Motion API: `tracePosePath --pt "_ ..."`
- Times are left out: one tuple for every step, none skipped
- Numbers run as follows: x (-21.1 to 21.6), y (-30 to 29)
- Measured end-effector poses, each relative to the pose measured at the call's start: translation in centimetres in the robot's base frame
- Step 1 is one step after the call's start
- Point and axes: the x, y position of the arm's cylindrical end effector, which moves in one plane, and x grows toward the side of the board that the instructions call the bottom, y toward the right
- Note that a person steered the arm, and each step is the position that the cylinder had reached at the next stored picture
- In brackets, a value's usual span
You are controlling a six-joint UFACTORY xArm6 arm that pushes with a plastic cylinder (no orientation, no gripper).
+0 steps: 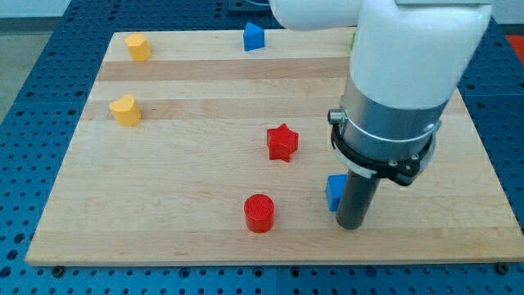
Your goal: Push the blue cube towards the top center
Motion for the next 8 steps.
tracePosePath --pt "-1.0 -0.1" --pt "-2.0 -0.1" --pt "-3.7 -0.1" --pt "-5.9 -0.1" --pt "-8.3 -0.1" --pt "-10.6 -0.1" --pt "-12.6 -0.5" --pt "-13.3 -3.4"
